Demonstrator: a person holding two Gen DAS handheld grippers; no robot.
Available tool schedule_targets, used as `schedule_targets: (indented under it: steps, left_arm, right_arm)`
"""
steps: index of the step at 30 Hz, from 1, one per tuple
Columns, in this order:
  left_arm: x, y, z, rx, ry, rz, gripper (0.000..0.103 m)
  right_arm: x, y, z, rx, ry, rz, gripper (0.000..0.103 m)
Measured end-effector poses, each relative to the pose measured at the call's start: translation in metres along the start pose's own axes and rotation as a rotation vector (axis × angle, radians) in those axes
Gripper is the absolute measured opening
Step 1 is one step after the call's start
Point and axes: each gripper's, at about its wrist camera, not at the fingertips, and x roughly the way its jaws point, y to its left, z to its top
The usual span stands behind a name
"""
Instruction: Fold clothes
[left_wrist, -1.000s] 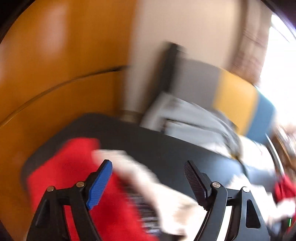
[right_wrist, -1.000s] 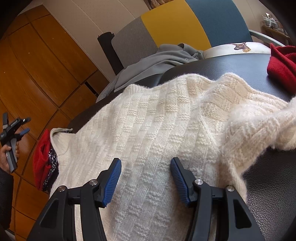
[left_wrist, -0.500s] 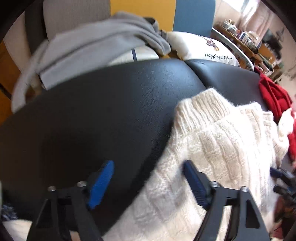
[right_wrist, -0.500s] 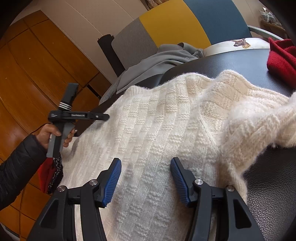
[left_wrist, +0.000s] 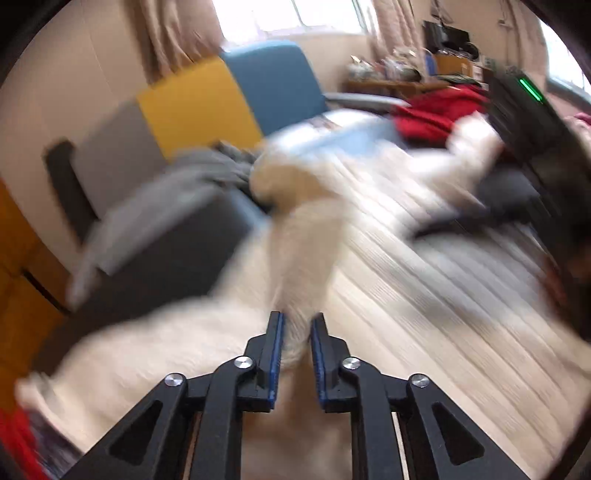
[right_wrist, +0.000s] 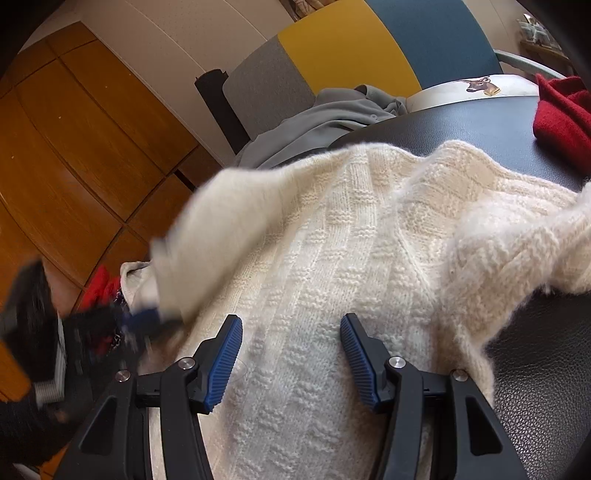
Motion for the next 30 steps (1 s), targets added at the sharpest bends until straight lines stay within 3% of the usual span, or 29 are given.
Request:
schedule_targets:
  steps: [4, 7, 11, 13, 18, 24, 27, 29, 30]
  left_arm:
    - [-0.010, 0.022, -0.010, -0.185, 0.016, -0.147, 0.019]
    - [-0.025, 0.057, -0.001, -0.239, -0.011, -0.122, 0.029]
    - [-0.028, 0.104, 0.027, -0.157, -0.041, -0.104, 0.065]
    - [-0.012, 0.119, 0.038, -0.072, -0.007, -0.155, 0.070]
    - [0.041, 0.131, 0.054, 0.128, 0.187, -0.309, 0.073]
    - [0.090, 0.143, 0.056, 0.094, 0.303, -0.457, 0.085]
    - [0.093, 0.148, 0.044, 0.028, 0.335, -0.488, 0.083]
    - [0.079, 0.149, 0.038, 0.006, 0.299, -0.485, 0.044]
    - [0.070, 0.149, 0.037, -0.003, 0.275, -0.454, 0.038]
  right_arm:
    - [0.000, 0.000, 0.000, 0.001, -0.001, 0.002, 0.057]
    - [0.000, 0.000, -0.001, 0.003, -0.002, 0.003, 0.057]
    - [-0.001, 0.000, -0.002, 0.004, -0.003, 0.006, 0.057]
    - [-0.001, 0.000, -0.002, 0.007, -0.004, 0.008, 0.057]
    - [-0.001, -0.002, -0.002, 0.015, -0.006, 0.017, 0.057]
    - [-0.001, -0.003, -0.001, 0.025, -0.007, 0.029, 0.057]
    - [-0.003, -0.004, -0.002, 0.031, -0.008, 0.036, 0.057]
    - [-0.003, -0.004, -0.002, 0.032, -0.008, 0.037, 0.057]
    - [-0.003, -0.004, -0.002, 0.033, -0.008, 0.038, 0.057]
